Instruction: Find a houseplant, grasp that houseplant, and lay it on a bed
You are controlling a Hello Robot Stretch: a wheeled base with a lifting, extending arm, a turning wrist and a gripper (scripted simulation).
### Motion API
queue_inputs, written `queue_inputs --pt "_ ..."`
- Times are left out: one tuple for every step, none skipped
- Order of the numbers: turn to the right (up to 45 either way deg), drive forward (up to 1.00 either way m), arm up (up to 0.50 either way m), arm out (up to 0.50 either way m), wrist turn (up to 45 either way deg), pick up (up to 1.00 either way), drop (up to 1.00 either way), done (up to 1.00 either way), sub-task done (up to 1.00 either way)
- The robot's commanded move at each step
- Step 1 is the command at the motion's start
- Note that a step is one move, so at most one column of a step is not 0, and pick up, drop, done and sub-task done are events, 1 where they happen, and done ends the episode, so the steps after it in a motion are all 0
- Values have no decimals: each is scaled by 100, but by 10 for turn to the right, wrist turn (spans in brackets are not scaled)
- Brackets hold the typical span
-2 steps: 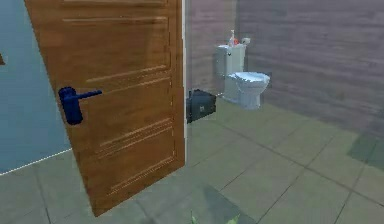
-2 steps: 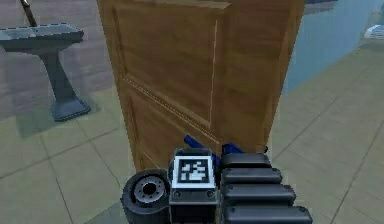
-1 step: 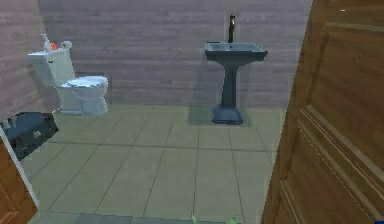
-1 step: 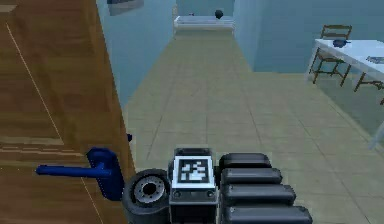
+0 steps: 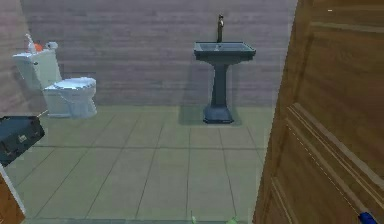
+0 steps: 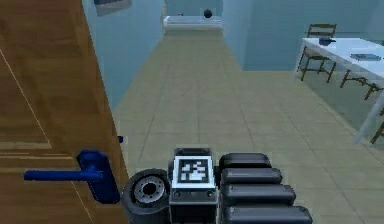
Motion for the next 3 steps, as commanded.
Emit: queue_inputs --pt "-450 0 0 0 0 0 0 0 0" --pt "-450 0 0 0 0 0 0 0 0" --pt "-450 0 0 0 0 0 0 0 0"
